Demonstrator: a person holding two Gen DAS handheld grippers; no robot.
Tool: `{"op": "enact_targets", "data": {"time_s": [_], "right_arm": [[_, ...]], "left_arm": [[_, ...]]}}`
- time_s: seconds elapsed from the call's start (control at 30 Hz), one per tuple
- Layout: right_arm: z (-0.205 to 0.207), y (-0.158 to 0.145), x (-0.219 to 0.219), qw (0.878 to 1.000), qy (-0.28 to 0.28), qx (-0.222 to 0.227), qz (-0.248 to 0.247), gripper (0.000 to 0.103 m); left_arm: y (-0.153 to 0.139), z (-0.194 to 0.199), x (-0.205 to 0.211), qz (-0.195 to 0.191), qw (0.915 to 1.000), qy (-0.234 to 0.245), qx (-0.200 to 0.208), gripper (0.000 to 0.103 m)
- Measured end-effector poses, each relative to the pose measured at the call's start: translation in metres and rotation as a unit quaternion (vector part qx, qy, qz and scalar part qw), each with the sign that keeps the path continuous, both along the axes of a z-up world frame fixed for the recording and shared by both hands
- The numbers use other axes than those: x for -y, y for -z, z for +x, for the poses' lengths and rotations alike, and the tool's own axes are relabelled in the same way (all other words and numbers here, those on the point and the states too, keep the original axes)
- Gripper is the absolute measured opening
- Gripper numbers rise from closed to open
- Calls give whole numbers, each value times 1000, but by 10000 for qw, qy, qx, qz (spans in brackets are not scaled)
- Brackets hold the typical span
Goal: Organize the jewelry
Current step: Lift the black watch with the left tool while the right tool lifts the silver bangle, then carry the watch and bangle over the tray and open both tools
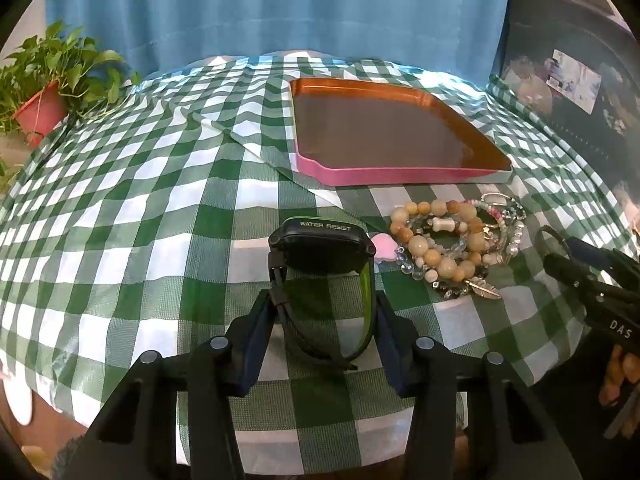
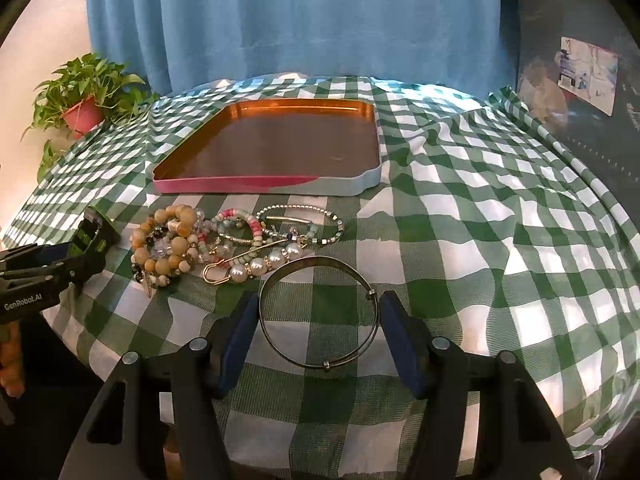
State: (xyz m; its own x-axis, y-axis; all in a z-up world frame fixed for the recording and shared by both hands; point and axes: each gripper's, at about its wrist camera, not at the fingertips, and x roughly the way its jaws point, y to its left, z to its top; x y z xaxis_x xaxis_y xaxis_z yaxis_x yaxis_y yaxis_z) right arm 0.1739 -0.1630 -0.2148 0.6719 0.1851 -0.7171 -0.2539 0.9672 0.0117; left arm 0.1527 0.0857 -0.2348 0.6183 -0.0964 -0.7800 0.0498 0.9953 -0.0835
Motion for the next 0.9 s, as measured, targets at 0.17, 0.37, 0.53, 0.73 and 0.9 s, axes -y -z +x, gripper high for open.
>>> {"op": "enact_targets", "data": {"time_s": [0.17, 0.37, 0.53, 0.73, 0.9], "right_arm": [[-1, -3, 1, 10000, 21, 48, -5, 58], [-4, -9, -4, 9997, 39, 234, -115, 58], [-10, -14, -7, 9990, 116, 411, -160, 58], [-20, -15, -8, 9991, 115, 403, -118, 58], [-26, -30, -9, 9988, 16, 493, 14, 58]], "left_arm": [[-7, 0, 2, -102, 9999, -56, 16, 48], [-13, 2, 7, 8, 10000, -26, 11, 48], [-13, 6, 11, 102, 9999, -18, 5, 45], [-21, 1, 9, -142, 9998, 27, -106, 41], [-36, -4, 13, -149, 9999, 70, -49, 40]]}}
